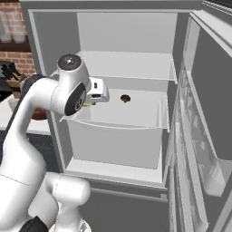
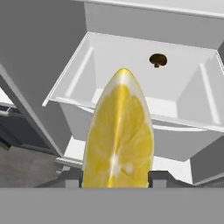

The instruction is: Grab a lemon wedge from the fridge and one ice cube from the ice bowl, and put them in the glass of lemonade.

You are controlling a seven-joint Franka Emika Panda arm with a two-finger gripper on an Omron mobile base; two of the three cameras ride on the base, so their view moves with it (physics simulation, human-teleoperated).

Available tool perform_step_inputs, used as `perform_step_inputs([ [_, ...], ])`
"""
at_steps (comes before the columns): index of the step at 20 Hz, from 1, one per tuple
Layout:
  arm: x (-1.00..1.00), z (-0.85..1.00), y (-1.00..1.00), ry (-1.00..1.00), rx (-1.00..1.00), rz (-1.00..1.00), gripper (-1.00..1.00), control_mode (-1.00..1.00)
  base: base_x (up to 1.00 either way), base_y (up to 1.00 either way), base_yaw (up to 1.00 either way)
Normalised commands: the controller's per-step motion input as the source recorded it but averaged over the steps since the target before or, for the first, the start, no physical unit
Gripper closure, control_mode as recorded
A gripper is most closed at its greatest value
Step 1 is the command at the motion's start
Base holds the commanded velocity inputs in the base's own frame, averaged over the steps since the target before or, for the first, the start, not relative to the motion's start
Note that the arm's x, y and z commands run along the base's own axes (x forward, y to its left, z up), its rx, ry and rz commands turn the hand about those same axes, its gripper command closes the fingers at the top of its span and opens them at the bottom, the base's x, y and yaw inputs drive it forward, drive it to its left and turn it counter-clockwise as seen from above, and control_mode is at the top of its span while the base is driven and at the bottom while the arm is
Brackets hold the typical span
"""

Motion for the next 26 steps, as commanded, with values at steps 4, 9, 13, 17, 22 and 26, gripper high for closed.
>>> perform_step_inputs([
  [4,-0.19,-0.05,0.03,0.07,-0.03,0.0,1.0,1.0,-0.67,0.1,0.0],
  [9,0.0,0.0,0.0,0.0,0.0,0.0,1.0,1.0,-1.0,0.28,0.0],
  [13,0.0,0.0,0.0,0.0,0.0,0.0,1.0,1.0,-0.6,0.88,0.0],
  [17,0.0,0.0,0.0,0.0,0.0,0.0,1.0,1.0,-0.04,1.0,0.0],
  [22,0.0,0.0,0.0,0.0,0.0,0.0,1.0,1.0,0.07,1.0,0.0],
  [26,0.0,0.0,0.0,0.0,0.0,0.0,1.0,1.0,0.23,0.99,0.0],
])
